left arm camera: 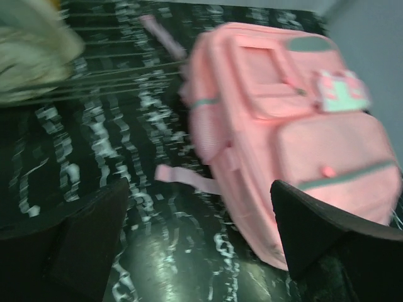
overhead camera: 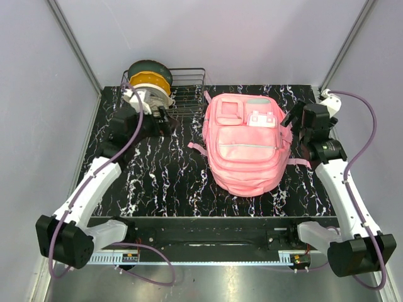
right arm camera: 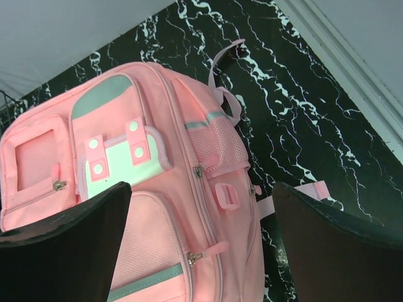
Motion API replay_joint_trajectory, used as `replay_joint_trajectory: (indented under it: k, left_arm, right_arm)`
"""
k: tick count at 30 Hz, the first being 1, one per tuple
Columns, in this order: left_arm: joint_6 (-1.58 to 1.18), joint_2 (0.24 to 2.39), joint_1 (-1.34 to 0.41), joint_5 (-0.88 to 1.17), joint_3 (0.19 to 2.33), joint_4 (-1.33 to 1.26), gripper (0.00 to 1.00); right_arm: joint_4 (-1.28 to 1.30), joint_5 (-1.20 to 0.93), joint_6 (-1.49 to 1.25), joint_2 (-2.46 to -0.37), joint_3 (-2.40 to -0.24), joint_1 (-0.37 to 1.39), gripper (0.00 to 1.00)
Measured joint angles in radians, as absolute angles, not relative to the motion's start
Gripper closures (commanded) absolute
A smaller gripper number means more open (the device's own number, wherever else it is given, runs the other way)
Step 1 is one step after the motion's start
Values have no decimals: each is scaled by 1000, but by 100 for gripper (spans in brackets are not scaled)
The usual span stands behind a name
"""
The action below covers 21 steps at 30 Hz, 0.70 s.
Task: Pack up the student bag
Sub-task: Reset both arms
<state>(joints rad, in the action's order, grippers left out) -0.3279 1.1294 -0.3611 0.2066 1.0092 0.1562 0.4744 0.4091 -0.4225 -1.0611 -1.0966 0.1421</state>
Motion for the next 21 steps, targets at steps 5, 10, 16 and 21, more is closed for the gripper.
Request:
replay_joint_trajectory:
  k: [5,10,16,21]
  left_arm:
    - [-379,1129,-263,109,978,249,1]
    - [-407,1126,-268,-27,979,332,1]
    - [-411,1071,-267,-147,957,373,1]
    - [-405,1043,-267,-174,941,366,1]
  right_arm:
    - [474,405,-421,-1110,-1096,142,0]
    - [482,328,-405,-1194,-1113,118,0]
    - [474,33,-442,-1281,-1123,-142,0]
    - [437,-3,-426,-1272,-1085,-220,0]
